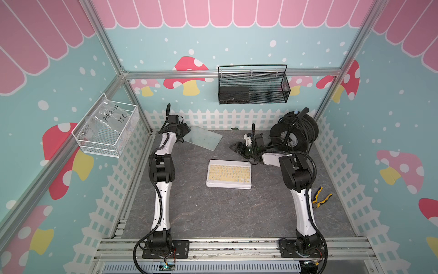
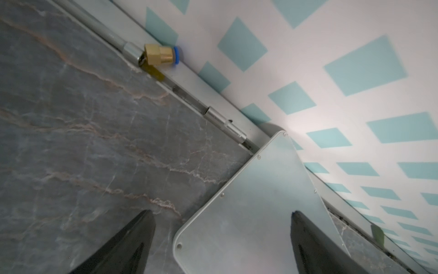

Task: Stack the numeric keypads
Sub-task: Pick up the numeric keypad from the center of the board.

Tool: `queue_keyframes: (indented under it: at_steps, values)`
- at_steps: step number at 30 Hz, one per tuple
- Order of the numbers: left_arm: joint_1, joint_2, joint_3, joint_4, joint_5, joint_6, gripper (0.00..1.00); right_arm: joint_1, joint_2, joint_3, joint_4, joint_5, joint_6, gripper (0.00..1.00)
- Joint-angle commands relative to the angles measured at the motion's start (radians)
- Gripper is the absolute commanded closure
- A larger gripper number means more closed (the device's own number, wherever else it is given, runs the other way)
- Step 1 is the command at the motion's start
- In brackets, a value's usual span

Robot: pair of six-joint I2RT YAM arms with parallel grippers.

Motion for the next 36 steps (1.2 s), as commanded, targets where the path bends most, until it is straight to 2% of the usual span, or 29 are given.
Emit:
queue_keyframes:
  at_steps: [1, 5, 9, 13, 19, 24, 28, 31, 34, 36]
  values:
    - [0.001, 0.093, 0.067, -0.018, 0.086, -0.039, 0.08, 0.006, 0.035, 0.03, 0.005, 0.008, -0.007, 0.08]
    - [-0.034, 0.085, 0.039, -0.037, 0.165, -0.007, 0.08, 0.006, 0.043, 0.052, 0.004, 0.047, -0.019, 0.07]
    - [-0.096, 0.05, -0.009, -0.082, 0.219, 0.065, 0.09, 0.006, 0.103, 0.142, 0.008, 0.093, -0.013, 0.07]
    - [-0.19, 0.016, -0.065, -0.134, 0.206, 0.16, 0.09, 0.006, 0.187, 0.261, -0.011, 0.104, 0.009, 0.08]
    - [-0.29, -0.003, -0.098, -0.154, 0.183, 0.197, 0.09, 0.004, 0.232, 0.391, -0.294, 0.246, -0.035, 0.09]
    - [-0.318, 0.004, -0.075, -0.154, 0.181, 0.193, 0.09, 0.004, 0.204, 0.363, -0.39, 0.296, -0.068, 0.09]
    - [-0.318, 0.012, -0.062, -0.155, 0.183, 0.184, 0.09, 0.003, 0.158, 0.278, -0.267, 0.265, -0.067, 0.1]
    - [-0.319, 0.007, -0.073, -0.157, 0.178, 0.184, 0.09, -0.009, 0.123, 0.181, -0.101, 0.276, -0.007, 0.12]
    - [-0.318, 0.006, -0.086, -0.156, 0.176, 0.181, 0.09, -0.025, 0.108, 0.044, 0.175, 0.259, 0.126, 0.22]
    - [-0.318, 0.009, -0.092, -0.157, 0.178, 0.176, 0.1, -0.032, 0.118, -0.015, 0.329, 0.258, 0.227, 0.34]
